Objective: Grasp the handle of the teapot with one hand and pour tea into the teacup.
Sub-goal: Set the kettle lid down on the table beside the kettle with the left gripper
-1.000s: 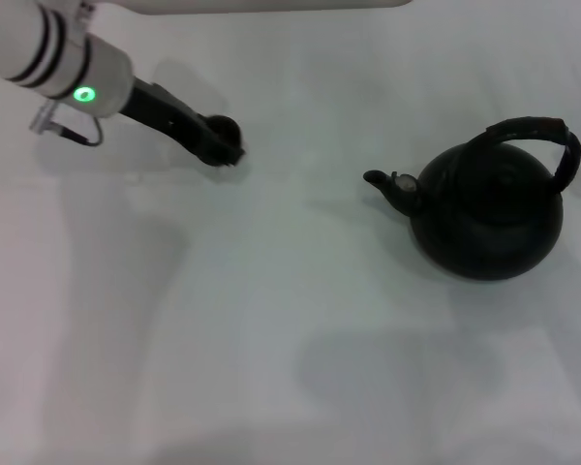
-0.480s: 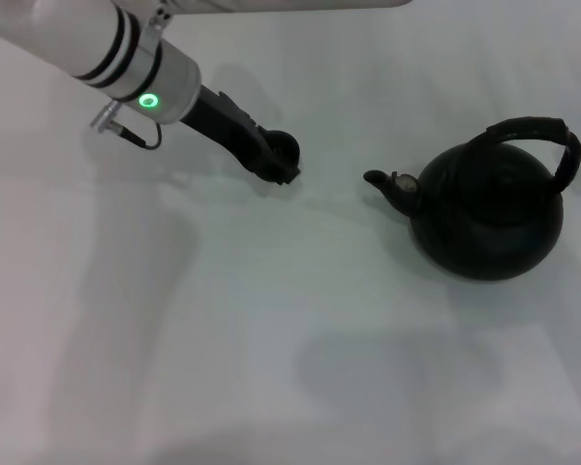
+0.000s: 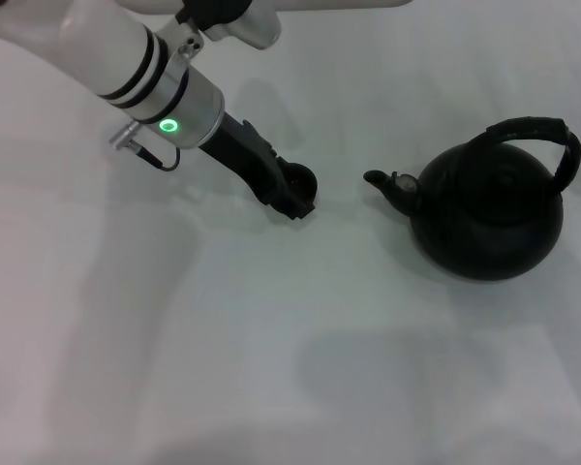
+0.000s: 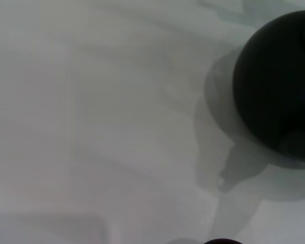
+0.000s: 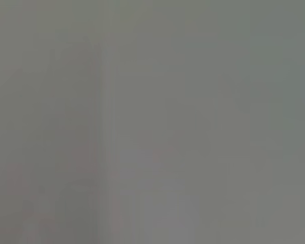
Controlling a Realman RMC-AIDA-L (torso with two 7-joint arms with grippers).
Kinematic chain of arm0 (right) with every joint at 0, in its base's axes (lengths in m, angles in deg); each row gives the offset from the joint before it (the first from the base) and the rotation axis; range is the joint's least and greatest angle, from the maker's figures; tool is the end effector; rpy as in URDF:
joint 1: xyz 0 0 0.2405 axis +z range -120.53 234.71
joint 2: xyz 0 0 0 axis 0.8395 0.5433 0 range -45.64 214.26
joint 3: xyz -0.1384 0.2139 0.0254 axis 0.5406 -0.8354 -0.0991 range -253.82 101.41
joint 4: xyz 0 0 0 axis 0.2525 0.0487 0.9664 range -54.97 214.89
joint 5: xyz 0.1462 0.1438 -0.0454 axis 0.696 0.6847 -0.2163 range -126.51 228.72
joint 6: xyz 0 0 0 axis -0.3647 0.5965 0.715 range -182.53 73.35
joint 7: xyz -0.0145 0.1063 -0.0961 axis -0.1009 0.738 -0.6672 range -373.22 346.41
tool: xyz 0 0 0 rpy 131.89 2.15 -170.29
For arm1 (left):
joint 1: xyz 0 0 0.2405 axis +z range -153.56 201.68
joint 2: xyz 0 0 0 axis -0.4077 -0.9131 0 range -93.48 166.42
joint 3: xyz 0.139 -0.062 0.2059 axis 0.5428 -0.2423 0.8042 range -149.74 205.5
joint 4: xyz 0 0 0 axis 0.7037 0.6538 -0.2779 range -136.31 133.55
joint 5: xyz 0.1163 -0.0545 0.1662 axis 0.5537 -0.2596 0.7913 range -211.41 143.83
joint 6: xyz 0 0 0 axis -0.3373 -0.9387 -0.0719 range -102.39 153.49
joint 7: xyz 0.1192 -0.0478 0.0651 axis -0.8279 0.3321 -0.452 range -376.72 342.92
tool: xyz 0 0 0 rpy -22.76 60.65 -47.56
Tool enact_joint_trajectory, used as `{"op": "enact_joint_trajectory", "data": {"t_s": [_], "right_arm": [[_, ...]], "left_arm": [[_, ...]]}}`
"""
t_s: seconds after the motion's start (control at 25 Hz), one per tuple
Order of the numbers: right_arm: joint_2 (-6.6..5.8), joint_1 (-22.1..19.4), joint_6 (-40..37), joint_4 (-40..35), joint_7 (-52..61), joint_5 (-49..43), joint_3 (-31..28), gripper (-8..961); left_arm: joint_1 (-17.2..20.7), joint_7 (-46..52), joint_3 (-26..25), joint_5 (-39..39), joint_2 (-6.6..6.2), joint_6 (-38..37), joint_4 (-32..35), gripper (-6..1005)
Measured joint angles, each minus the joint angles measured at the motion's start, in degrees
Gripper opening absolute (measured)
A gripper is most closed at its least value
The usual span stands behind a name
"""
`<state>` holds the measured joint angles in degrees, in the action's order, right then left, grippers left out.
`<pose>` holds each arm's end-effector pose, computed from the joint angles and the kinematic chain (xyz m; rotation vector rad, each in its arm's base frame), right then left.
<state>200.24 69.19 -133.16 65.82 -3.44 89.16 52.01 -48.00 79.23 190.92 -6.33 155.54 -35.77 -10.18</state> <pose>0.3513 0.2638 0.0083 -1.5787 0.4556 0.7692 -0.1696 0.4076 -0.0980 -2.9561 -0.5721 0.3041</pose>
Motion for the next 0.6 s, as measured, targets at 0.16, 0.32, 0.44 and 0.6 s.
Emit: {"op": "enact_joint_trajectory", "data": {"t_s": [0.16, 0.32, 0.44, 0.6], "right_arm": [[0.0, -0.05, 0.0, -0.01, 0.01, 0.0, 0.22, 769], [0.0, -0.06, 0.0, -0.01, 0.03, 0.0, 0.38, 768], [0.0, -0.06, -0.01, -0.01, 0.04, 0.0, 0.37, 768], [0.0, -0.06, 0.0, -0.01, 0.05, 0.0, 0.38, 769]], "left_arm": [[0.14, 0.0, 0.0, 0.37, 0.0, 0.05, 0.68, 699], [0.38, -0.02, -0.01, 0.93, 0.0, 0.2, 1.09, 699], [0.48, 0.18, 0.0, 1.97, 0.05, 0.92, 1.61, 699], [0.5, 0.57, 0.0, 2.51, 0.05, 1.44, 1.83, 700]]}}
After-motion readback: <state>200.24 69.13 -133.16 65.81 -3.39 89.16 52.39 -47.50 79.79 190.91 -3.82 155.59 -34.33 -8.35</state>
